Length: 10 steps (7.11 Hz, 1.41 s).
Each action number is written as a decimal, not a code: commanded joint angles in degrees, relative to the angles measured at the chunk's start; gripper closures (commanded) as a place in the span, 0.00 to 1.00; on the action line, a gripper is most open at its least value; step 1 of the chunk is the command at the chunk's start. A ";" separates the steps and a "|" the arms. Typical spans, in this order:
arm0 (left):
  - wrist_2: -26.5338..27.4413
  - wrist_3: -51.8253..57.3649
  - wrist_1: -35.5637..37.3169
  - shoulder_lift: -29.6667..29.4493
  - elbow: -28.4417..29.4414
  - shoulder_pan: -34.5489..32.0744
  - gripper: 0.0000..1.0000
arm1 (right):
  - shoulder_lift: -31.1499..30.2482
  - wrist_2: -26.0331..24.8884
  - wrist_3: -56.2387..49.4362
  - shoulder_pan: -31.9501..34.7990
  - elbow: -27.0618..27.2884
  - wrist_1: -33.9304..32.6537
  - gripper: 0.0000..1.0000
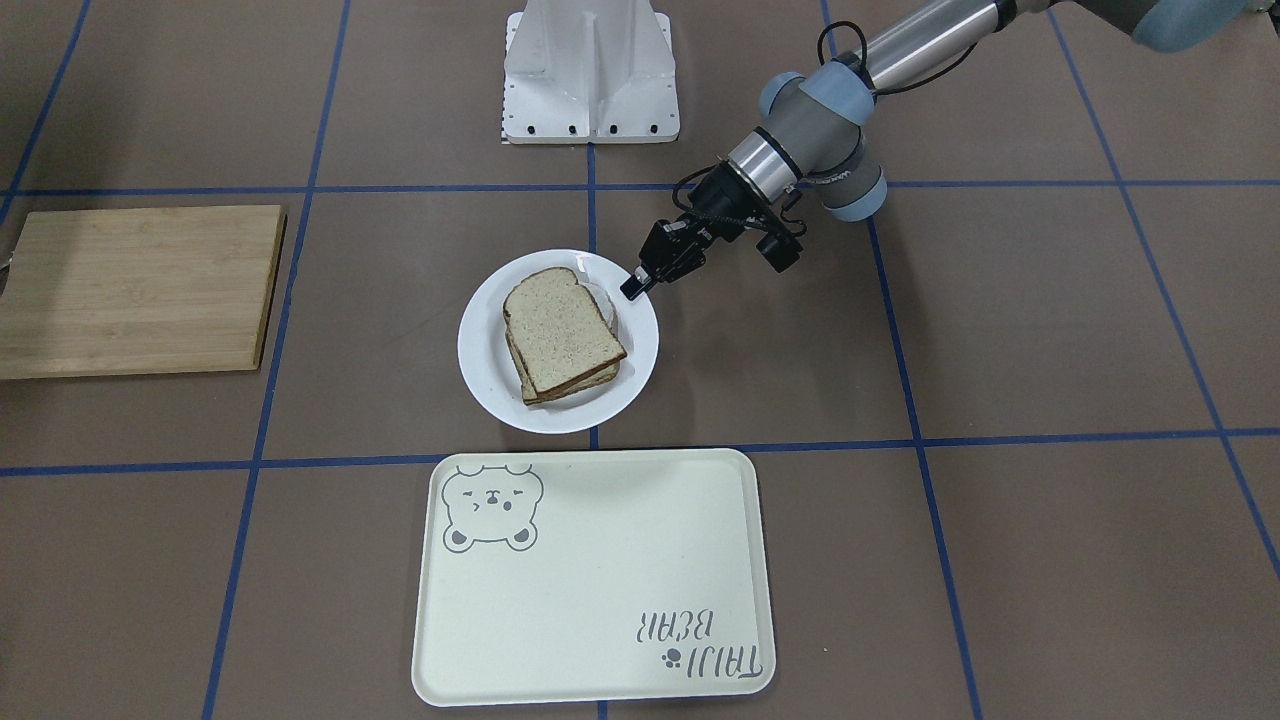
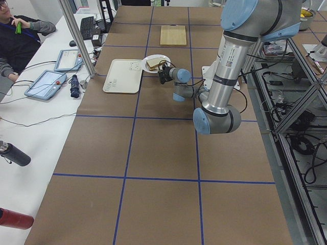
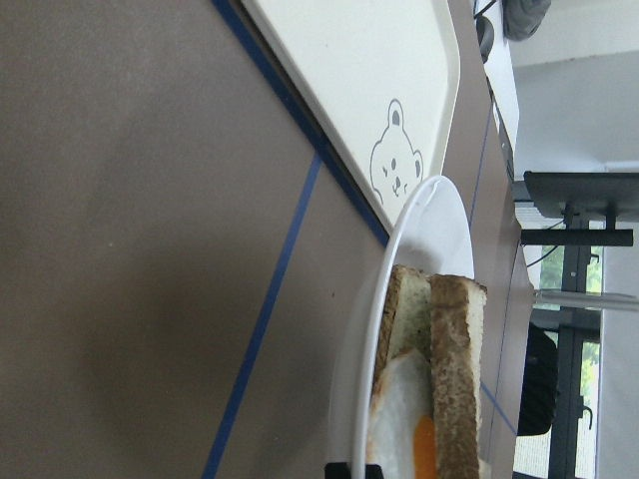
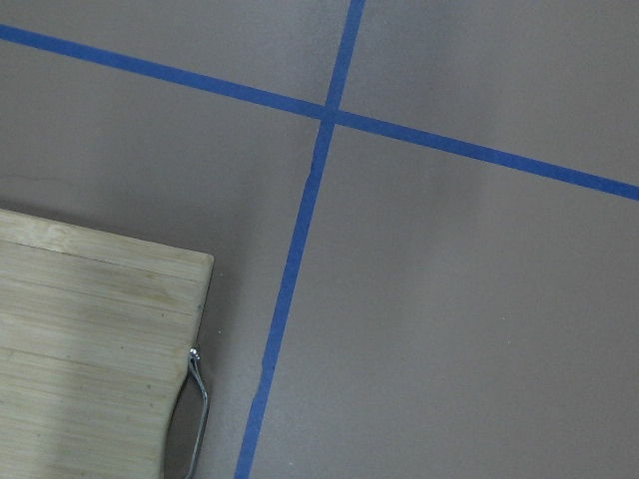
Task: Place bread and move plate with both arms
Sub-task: 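Slide the plate with the left gripper onto the cream bear tray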
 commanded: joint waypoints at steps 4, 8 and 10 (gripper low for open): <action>4.42 -14.61 17.21 -12.04 11.64 -11.06 1.00 | 0.36 0.04 0.17 0.00 -0.15 -0.14 0.00; 4.34 -13.64 18.71 -21.01 23.87 -11.43 1.00 | 0.54 -0.14 0.17 0.00 -0.85 -0.14 0.00; 4.34 -13.64 18.79 -21.38 23.90 -10.47 1.00 | 0.54 -0.75 0.17 0.00 -0.94 -0.14 0.00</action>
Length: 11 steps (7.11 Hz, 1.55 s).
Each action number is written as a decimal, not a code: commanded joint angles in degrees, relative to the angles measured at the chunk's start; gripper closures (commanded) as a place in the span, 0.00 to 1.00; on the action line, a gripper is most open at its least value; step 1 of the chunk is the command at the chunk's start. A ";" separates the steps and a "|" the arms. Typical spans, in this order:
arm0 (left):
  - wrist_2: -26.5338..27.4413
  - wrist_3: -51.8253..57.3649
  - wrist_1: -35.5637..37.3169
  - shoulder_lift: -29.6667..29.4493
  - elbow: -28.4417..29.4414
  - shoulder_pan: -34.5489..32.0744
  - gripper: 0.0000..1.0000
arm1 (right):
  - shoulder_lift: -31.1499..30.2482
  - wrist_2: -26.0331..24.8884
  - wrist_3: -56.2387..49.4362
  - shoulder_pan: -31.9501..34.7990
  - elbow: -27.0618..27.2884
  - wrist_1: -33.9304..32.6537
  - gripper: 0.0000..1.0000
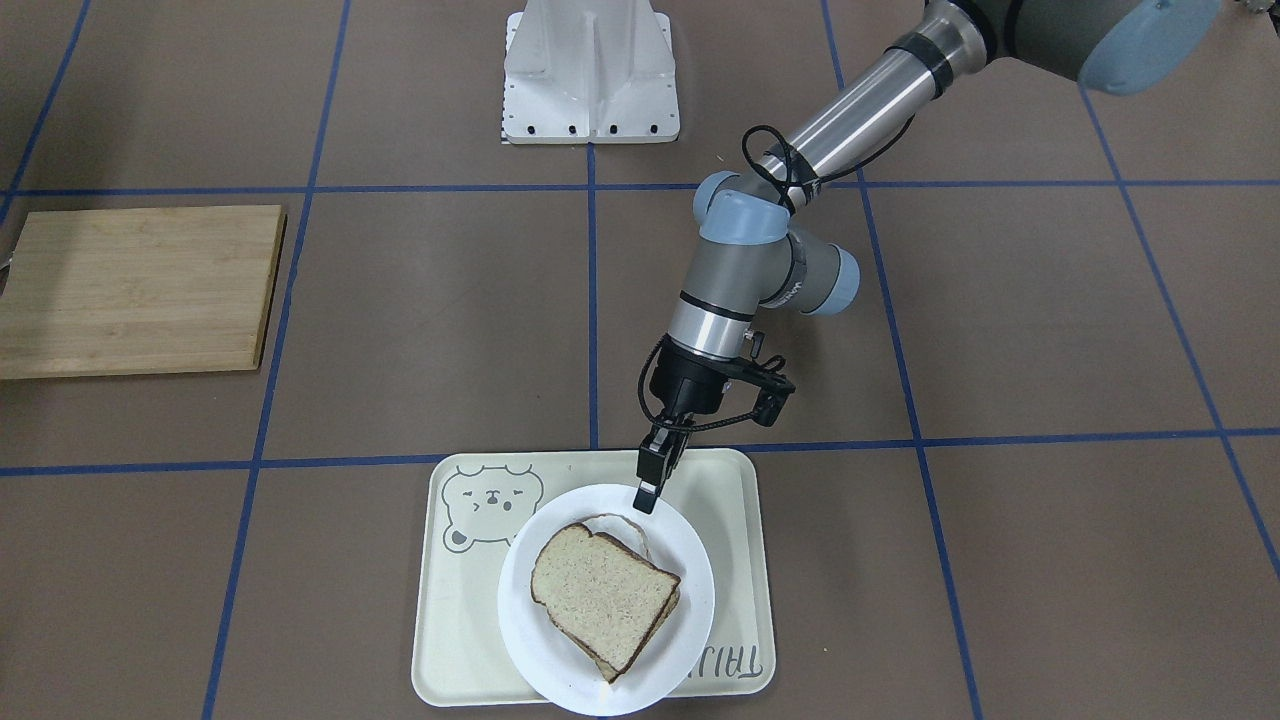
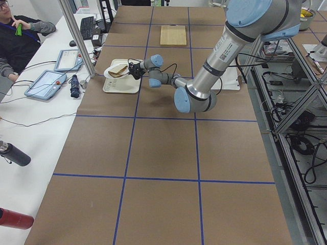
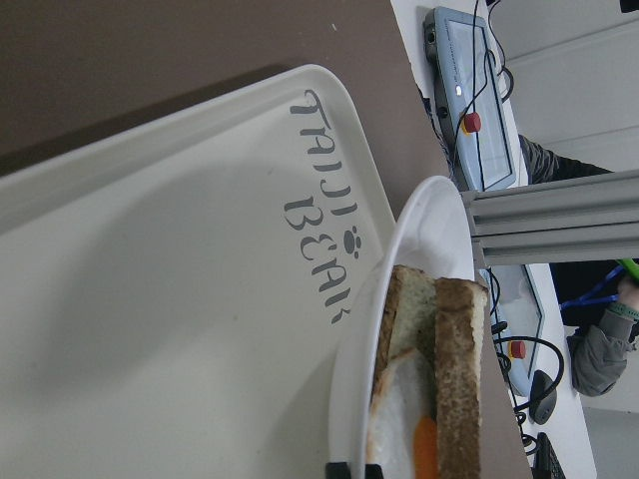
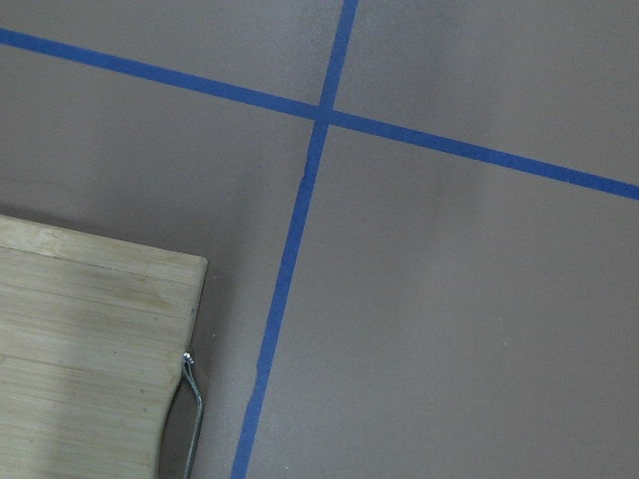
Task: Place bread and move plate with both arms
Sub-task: 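Release the plate and raise the left arm away from the tray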
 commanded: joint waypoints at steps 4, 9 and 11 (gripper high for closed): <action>-0.18 6.60 -0.10 1.45 -3.98 2.06 0.31 | -0.10 -0.39 0.00 0.00 0.08 0.18 0.00; -16.99 27.78 18.31 10.05 -22.57 0.31 0.02 | -0.71 -0.48 0.00 0.00 -0.01 0.44 0.00; -21.70 52.10 45.42 15.05 -38.83 -0.92 0.02 | -0.89 -0.57 -0.09 0.00 -0.01 0.44 0.00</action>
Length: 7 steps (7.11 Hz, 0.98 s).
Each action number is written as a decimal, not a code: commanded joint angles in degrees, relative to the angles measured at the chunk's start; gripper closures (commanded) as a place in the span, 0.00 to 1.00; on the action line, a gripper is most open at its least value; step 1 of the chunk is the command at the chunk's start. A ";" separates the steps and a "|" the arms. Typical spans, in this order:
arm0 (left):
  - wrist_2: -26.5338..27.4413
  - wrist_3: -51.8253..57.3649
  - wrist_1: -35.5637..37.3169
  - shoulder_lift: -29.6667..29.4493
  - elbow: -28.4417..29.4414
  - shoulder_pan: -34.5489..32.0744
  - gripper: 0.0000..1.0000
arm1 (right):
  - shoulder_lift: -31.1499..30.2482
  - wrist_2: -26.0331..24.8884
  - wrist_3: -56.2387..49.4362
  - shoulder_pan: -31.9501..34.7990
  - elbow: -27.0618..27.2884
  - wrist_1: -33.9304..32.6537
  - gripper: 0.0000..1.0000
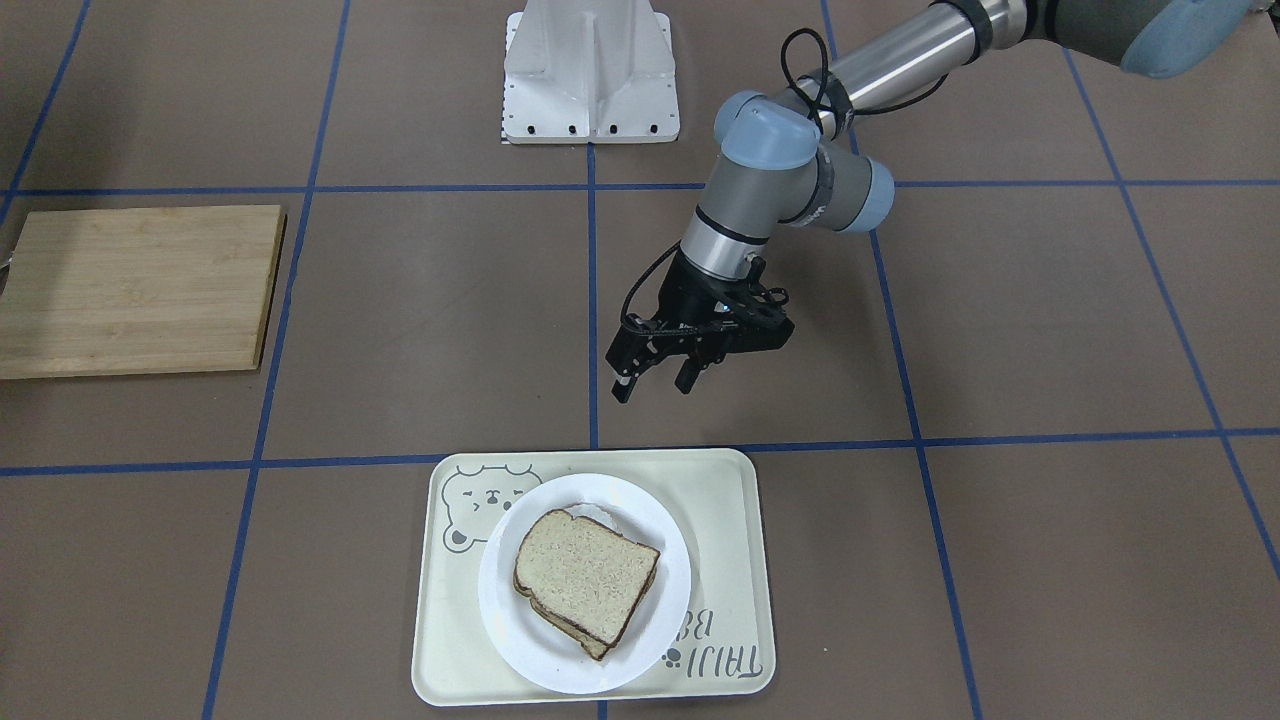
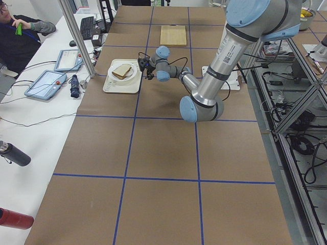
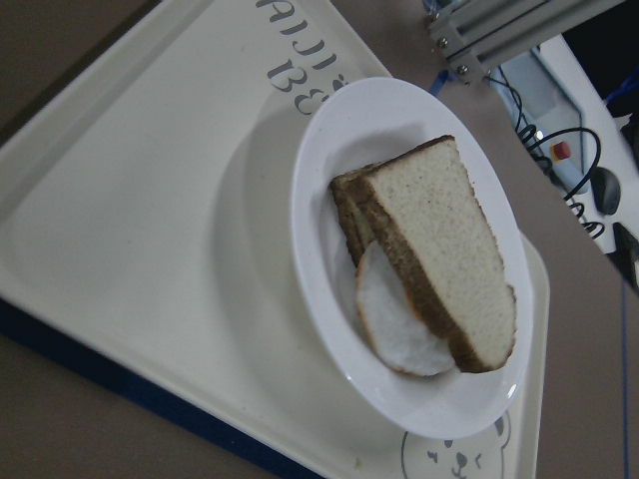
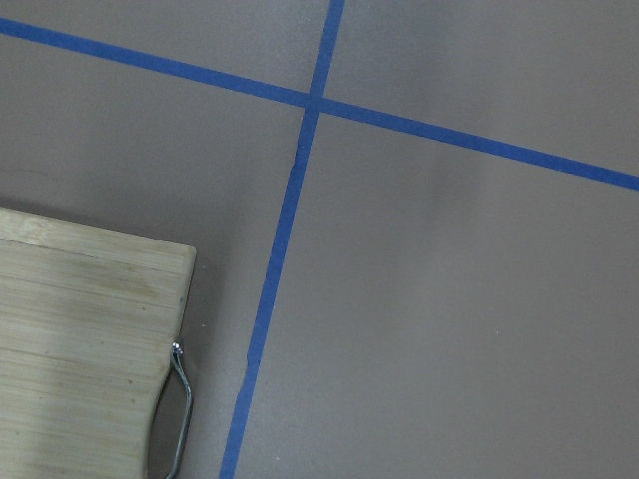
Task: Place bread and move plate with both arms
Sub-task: 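Release the plate and raise the left arm away from the tray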
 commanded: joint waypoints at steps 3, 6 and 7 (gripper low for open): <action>-9.71 50.13 34.86 10.70 -16.60 -12.97 0.02 | -0.56 -0.08 -0.42 0.00 -0.02 0.18 0.00; -24.71 80.94 37.55 22.81 -16.45 -33.08 0.02 | -1.00 -0.07 -0.51 0.00 -0.19 0.18 0.00; -29.29 86.05 37.55 24.24 -12.53 -40.03 0.02 | -0.91 0.01 -0.42 0.00 -0.28 0.18 0.00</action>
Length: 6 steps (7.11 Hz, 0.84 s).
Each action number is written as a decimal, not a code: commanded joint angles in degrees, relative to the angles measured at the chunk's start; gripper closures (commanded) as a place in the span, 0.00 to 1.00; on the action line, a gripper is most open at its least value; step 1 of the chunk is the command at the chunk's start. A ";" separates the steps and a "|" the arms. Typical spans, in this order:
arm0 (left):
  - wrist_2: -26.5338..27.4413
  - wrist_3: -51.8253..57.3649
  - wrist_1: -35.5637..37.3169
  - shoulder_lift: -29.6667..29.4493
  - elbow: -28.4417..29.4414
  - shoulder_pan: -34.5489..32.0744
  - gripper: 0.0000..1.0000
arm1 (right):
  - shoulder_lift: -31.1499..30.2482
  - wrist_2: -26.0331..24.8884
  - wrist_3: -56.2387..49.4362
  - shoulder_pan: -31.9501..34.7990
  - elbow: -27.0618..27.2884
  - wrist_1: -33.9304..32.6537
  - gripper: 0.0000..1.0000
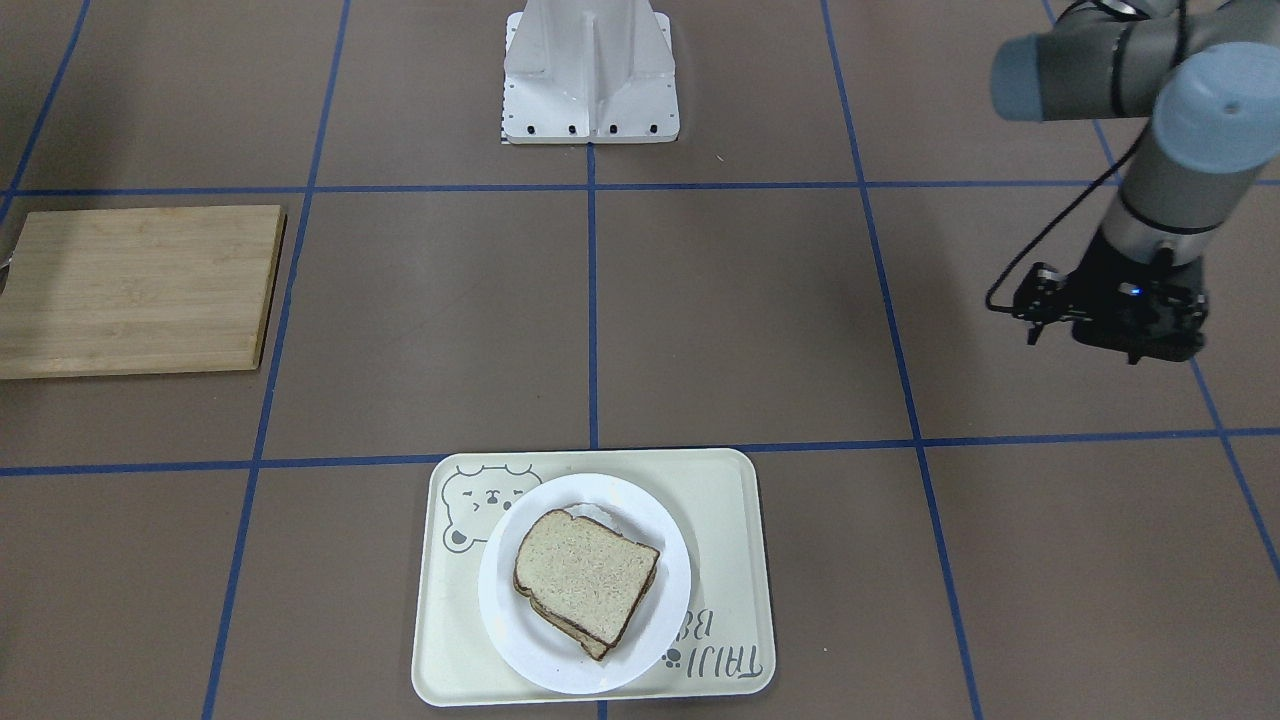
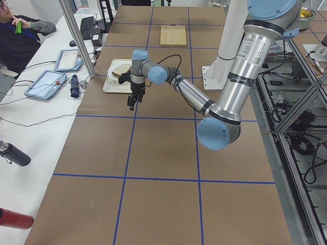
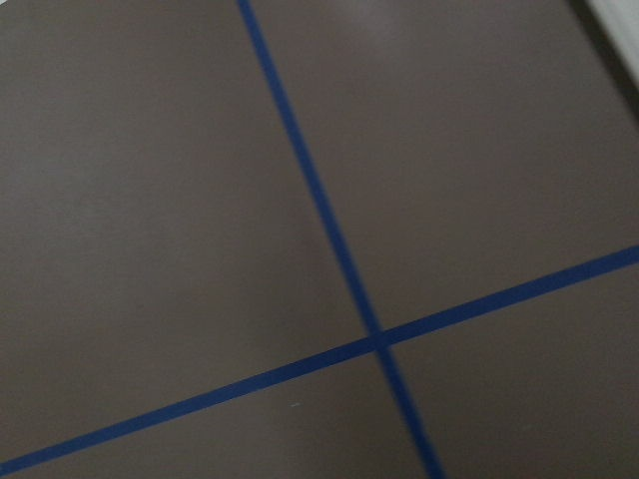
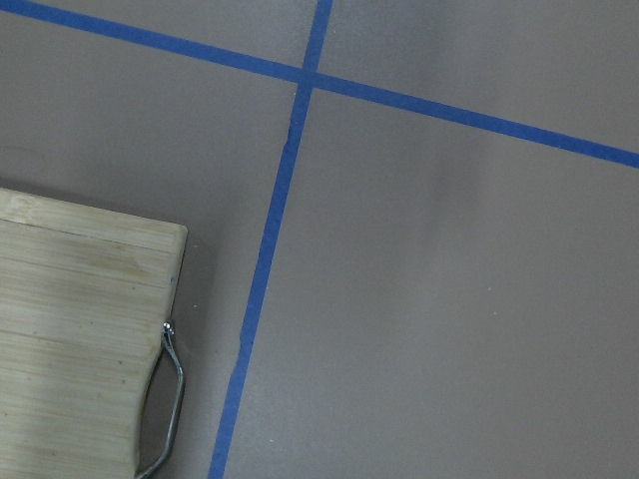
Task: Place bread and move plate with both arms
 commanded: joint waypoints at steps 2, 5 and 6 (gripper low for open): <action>-9.44 24.08 -0.58 10.94 6.73 -18.22 0.02 | 0.07 0.05 0.23 0.00 -1.06 -0.17 0.00; -9.97 24.67 -0.07 18.02 6.30 -28.86 0.02 | -0.10 0.75 0.49 0.00 -1.24 -0.70 0.00; -10.23 24.06 -0.41 20.03 6.90 -29.42 0.02 | 0.07 0.15 0.59 0.00 -1.68 -0.70 0.00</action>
